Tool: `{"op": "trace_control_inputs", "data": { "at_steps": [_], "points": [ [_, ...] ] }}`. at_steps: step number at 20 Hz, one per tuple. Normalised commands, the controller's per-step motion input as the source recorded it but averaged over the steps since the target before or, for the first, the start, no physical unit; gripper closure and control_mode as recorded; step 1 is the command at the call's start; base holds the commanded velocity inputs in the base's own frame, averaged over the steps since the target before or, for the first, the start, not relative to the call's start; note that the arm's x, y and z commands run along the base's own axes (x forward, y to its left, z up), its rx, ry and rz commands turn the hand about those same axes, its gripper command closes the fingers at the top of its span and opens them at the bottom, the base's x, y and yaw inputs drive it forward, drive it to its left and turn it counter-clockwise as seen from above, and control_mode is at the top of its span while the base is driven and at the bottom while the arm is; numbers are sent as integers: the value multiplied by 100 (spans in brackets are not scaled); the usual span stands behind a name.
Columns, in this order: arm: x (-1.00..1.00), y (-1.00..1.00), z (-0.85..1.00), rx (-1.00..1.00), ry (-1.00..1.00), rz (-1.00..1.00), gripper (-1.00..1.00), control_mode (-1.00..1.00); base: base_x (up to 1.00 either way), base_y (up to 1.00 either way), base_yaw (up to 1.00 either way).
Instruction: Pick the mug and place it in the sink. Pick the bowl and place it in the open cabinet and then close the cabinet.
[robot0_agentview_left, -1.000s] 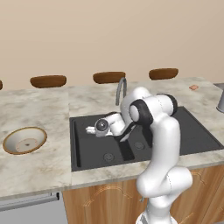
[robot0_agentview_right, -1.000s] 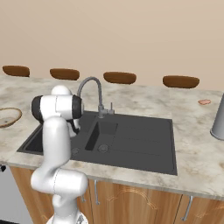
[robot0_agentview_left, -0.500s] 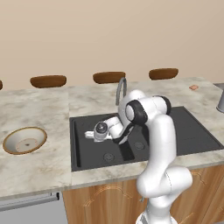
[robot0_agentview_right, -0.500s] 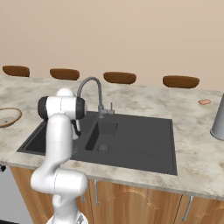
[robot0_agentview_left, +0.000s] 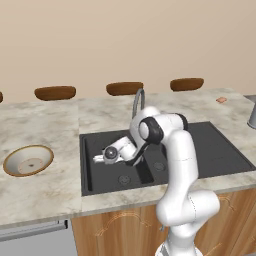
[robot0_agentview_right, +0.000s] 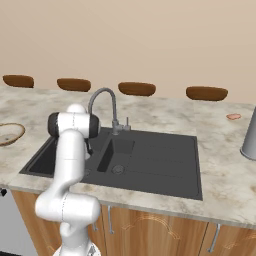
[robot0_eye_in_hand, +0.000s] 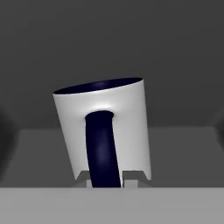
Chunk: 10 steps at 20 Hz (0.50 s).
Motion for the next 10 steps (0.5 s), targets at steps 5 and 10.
{"op": "trace_control_inputs", "data": {
  "at_steps": [5,10],
  "points": [
    [-61,-28,-100,6,-8,-3,100,-100,0,0,0],
    [-53,-37,-100,24,0,-5,100,-100,0,0,0]
  ]
}}
